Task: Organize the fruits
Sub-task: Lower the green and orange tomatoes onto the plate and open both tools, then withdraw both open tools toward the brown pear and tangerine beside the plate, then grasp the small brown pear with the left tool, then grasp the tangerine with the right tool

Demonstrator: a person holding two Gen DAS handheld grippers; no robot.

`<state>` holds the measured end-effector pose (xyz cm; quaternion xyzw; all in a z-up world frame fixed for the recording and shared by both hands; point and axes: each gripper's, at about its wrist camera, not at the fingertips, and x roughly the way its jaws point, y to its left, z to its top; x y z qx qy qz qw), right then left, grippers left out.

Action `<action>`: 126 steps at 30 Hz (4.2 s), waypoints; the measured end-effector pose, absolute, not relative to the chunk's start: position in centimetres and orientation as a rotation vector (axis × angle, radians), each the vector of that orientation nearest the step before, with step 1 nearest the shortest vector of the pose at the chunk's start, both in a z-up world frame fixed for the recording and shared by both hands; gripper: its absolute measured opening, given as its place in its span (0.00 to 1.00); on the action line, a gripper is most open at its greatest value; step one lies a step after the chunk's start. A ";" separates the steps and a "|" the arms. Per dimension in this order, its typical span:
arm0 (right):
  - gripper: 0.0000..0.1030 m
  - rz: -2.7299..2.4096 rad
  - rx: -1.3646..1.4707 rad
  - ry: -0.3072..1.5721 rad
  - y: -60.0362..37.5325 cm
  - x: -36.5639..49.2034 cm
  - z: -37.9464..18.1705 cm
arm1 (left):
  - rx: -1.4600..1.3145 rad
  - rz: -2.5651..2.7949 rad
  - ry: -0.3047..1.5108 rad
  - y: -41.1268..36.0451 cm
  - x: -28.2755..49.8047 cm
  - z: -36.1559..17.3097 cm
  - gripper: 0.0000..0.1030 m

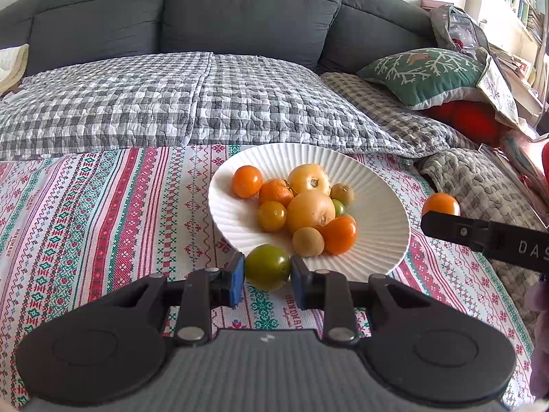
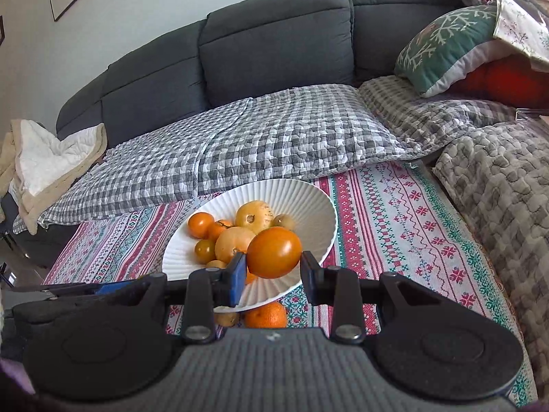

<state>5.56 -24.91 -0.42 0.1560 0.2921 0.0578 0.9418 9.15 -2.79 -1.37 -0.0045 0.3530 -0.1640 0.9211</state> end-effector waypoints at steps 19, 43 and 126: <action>0.30 0.094 0.218 0.703 -24.5 8.9 -2.8 | 0.071 -0.331 0.715 -6.0 11.4 -2.6 0.16; 0.75 0.039 0.256 0.678 -26.0 5.1 0.3 | 0.067 -0.385 0.751 -4.6 7.7 -0.5 0.74; 0.98 0.069 0.056 0.766 -22.2 5.4 -6.9 | 0.055 -0.394 0.796 -3.8 6.8 -4.6 0.19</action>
